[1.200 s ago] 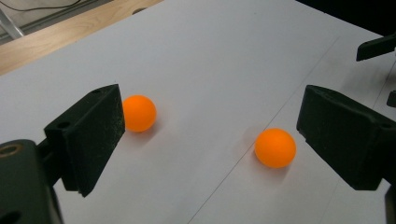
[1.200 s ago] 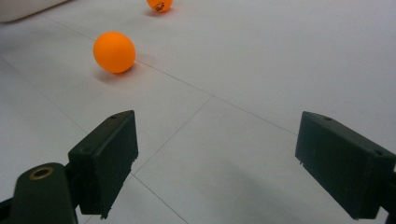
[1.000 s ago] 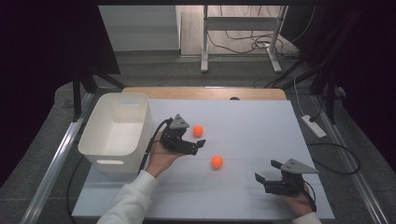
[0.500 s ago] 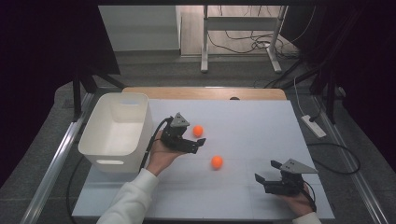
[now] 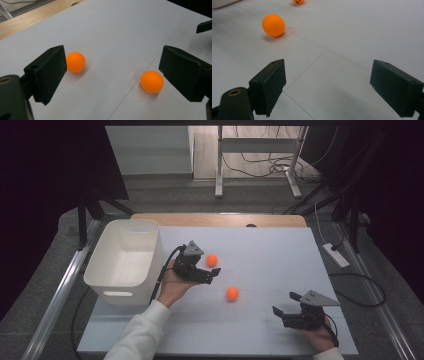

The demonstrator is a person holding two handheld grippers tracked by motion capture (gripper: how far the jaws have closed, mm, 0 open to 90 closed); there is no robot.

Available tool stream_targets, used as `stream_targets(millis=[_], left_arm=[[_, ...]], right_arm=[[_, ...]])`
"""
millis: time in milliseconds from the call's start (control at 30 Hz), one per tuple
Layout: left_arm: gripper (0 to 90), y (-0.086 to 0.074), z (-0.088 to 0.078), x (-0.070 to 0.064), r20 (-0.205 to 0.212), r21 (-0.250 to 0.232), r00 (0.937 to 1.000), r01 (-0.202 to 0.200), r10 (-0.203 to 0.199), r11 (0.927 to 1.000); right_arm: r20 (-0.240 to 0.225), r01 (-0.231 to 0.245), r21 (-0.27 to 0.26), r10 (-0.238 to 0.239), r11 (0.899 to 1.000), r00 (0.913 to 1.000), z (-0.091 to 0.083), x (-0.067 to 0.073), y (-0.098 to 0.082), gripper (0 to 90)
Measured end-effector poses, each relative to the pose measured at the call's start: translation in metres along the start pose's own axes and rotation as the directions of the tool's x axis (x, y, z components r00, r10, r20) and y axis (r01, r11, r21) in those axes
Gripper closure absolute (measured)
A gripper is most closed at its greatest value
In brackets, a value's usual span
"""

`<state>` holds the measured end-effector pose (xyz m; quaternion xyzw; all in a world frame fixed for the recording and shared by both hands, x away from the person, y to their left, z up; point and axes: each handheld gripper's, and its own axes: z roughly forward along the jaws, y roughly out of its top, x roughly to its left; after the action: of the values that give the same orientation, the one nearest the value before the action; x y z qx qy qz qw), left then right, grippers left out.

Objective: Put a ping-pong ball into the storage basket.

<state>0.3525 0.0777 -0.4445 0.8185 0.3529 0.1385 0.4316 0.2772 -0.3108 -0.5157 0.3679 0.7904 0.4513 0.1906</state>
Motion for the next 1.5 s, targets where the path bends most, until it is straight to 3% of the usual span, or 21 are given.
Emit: stream_targets(millis=[867, 1500], left_arm=[[8.3, -0.001, 0.005, -0.002, 0.007, 0.017, 1.0, 0.0, 0.0, 0.9999], [8.3, -0.003, -0.007, 0.015, -0.054, 0.007, 0.9982, 0.029, -0.028, 0.9996]], right_arm=[[0.013, 0.008, 0.002, -0.008, 1.0, 0.9999, 0.0, 0.001, 0.0, 15.0], [0.015, 0.006, -0.007, -0.006, 1.0, 0.9999, -0.001, 0.001, 0.0, 15.0]])
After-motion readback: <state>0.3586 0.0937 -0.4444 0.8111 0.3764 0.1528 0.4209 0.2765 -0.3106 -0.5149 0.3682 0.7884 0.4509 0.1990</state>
